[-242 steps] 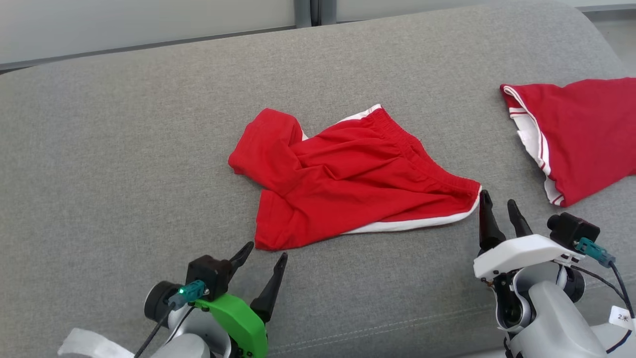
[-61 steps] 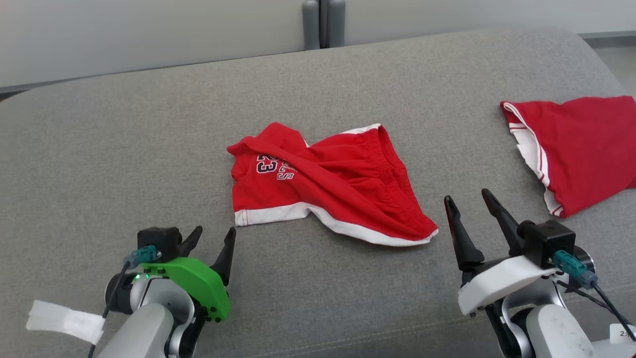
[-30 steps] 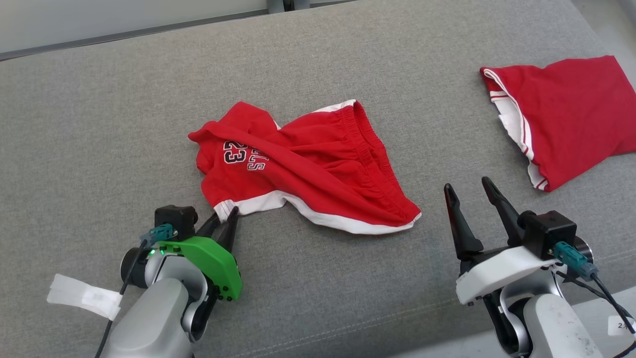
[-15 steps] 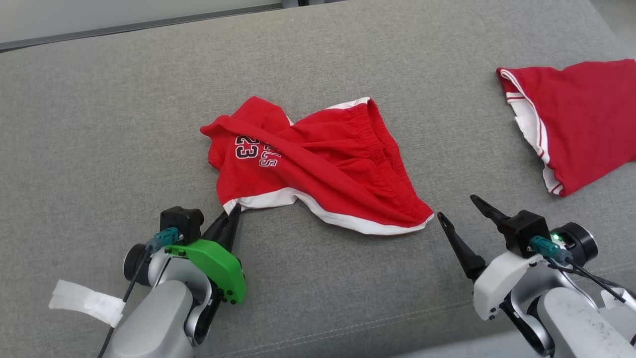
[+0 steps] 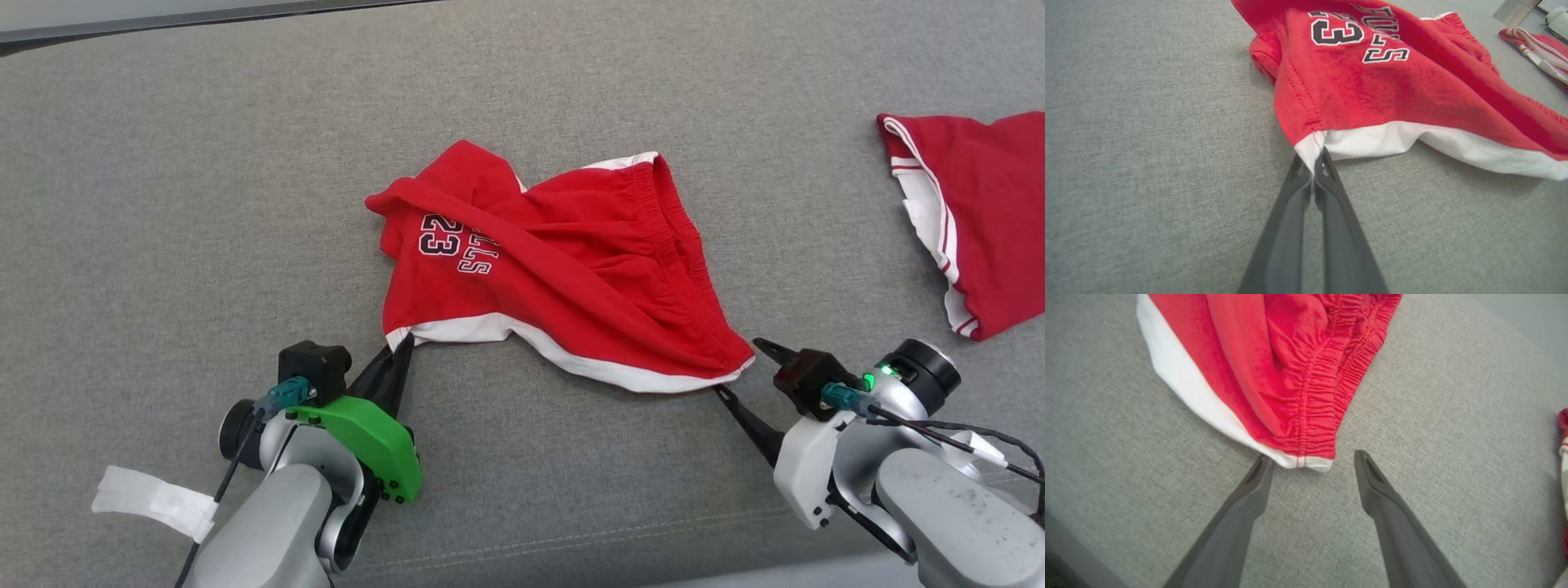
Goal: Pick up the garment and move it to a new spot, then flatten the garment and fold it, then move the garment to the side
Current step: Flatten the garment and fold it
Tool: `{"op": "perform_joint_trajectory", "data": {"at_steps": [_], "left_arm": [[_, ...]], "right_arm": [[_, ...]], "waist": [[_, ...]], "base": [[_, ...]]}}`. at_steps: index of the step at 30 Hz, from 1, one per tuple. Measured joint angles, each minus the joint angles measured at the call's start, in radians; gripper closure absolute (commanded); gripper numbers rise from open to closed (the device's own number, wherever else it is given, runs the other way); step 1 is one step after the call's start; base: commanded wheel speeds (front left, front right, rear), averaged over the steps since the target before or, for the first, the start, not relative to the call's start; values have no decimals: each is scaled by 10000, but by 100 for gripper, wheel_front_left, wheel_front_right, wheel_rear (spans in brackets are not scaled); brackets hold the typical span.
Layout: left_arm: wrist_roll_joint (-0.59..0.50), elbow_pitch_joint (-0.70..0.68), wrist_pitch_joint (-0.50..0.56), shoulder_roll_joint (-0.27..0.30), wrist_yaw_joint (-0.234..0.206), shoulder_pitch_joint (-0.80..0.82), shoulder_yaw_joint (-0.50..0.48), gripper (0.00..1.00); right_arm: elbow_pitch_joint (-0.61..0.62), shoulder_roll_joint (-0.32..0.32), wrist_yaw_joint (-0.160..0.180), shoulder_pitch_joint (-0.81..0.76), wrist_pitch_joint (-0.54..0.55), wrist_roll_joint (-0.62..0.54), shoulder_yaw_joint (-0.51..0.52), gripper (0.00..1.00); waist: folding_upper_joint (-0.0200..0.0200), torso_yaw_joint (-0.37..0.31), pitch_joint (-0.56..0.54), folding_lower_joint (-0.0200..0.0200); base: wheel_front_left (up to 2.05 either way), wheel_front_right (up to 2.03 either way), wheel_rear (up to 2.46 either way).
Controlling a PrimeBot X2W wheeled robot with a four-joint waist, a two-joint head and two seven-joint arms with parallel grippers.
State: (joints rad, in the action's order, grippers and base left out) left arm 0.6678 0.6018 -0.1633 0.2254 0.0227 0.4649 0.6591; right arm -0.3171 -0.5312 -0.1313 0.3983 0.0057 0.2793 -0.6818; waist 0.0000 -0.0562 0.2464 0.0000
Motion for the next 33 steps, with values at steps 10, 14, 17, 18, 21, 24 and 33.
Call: {"op": "perform_joint_trajectory", "data": {"at_steps": [10, 14, 17, 18, 21, 24, 33], "left_arm": [[75, -234, 50, 105, -138, -48, 25, 100], [161, -339, 36, 224, -171, -140, -52, 100], [313, -554, 132, 382, -65, -152, -144, 100], [428, -677, 219, 426, 36, -171, -178, 100], [821, -1210, 627, 665, 332, -203, -270, 100], [1097, -1887, 1210, 1149, 504, -178, -399, 100], [2257, -4100, 3797, 2328, 662, 539, -692, 100]], "right_arm": [[-612, -69, -2, 766, -297, 759, -1177, 100], [-683, 6, -2, 872, -508, 1363, -1346, 100], [-562, 92, 0, 894, -702, 2182, -1206, 100], [-485, 69, 0, 911, -708, 2393, -1191, 100], [-167, -102, 0, 1098, -621, 3010, -1183, 100], [253, -267, 0, 1312, -336, 3733, -1152, 100], [934, -527, 0, 2442, 951, 5256, -625, 100]], "waist": [[0, 135, -20, 0], [0, 78, -74, 0], [0, 35, -167, 0], [0, 21, -209, 0], [0, -28, -372, 0], [0, -70, -597, 0], [0, -106, -1593, 0]], "base": [[0, 0, 0], [0, 0, 0], [0, 0, 0], [0, 0, 0], [0, 0, 0], [0, 0, 0], [0, 0, 0]]}}
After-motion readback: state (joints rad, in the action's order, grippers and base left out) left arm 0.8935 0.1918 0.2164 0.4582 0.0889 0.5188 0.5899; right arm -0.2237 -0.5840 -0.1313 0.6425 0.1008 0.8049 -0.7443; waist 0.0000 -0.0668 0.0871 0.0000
